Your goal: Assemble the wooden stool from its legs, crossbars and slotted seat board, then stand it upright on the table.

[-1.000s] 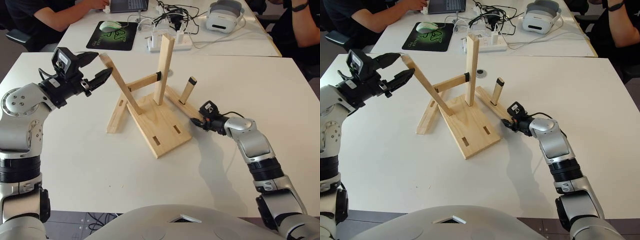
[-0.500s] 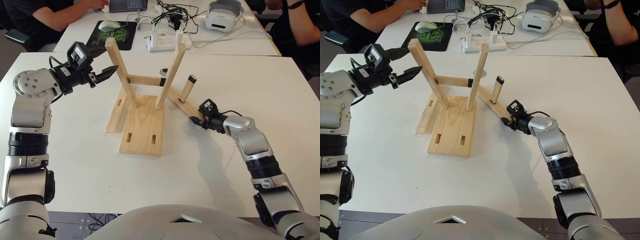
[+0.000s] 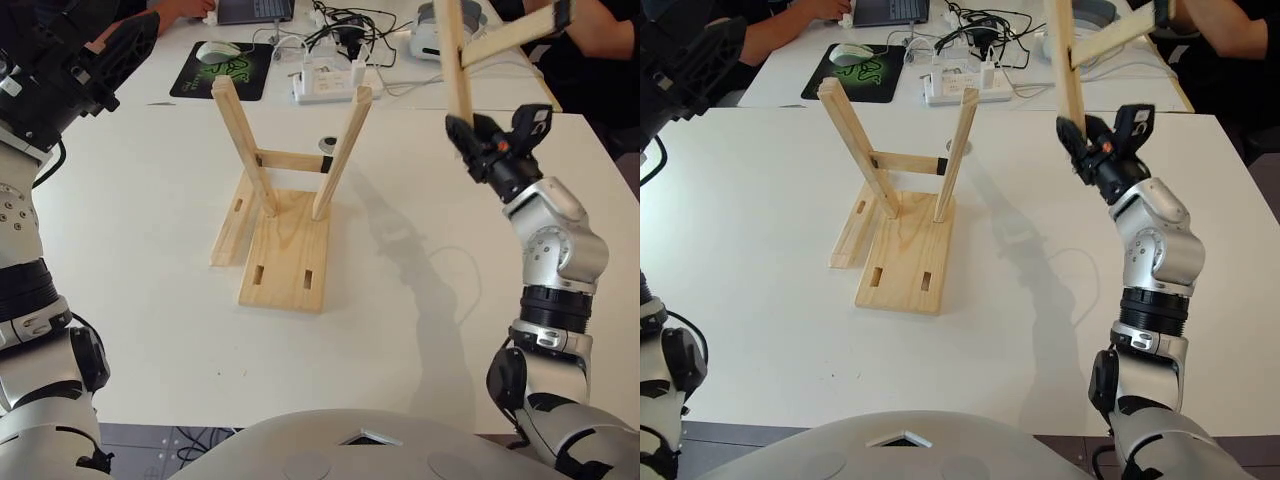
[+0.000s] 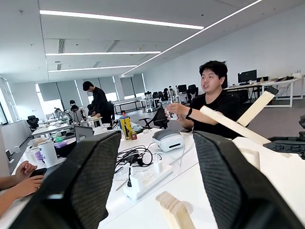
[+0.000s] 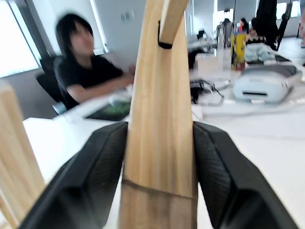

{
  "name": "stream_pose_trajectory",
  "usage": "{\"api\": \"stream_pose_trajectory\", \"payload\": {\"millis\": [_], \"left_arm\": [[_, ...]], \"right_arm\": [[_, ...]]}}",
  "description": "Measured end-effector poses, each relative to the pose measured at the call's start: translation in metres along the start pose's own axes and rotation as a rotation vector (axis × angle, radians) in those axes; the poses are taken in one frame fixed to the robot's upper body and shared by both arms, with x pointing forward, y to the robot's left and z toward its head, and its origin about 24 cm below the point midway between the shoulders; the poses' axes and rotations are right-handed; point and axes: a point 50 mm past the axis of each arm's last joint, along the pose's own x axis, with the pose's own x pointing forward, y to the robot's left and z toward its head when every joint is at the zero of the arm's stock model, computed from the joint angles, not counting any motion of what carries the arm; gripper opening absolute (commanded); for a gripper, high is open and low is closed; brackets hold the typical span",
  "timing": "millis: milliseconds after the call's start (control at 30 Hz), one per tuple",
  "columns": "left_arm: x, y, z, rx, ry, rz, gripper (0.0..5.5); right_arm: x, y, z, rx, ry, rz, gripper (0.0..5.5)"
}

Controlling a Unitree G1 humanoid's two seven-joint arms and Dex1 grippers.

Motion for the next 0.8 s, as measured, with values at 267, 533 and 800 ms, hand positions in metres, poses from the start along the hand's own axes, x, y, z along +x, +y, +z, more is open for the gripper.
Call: {"api": "stream_pose_trajectory", "payload": {"millis": [267,533,800], "left_arm": [[0.001,0.0,-0.003,-0.052,0.007,-0.003,2.82],[0.005,0.0,-0.001,-0.069,0.0,-0.013,2.82],[0.012,-0.008,-0.004,-0.168,0.011,-0.085,3.33]], "right_arm": [[0.007,0.036,0.028,0.242,-0.093,0.203,2.17],[0.006,0.053,0.041,0.302,-0.12,0.296,2.17],[0.008,0.073,0.037,0.337,-0.085,0.391,2.16]]}}
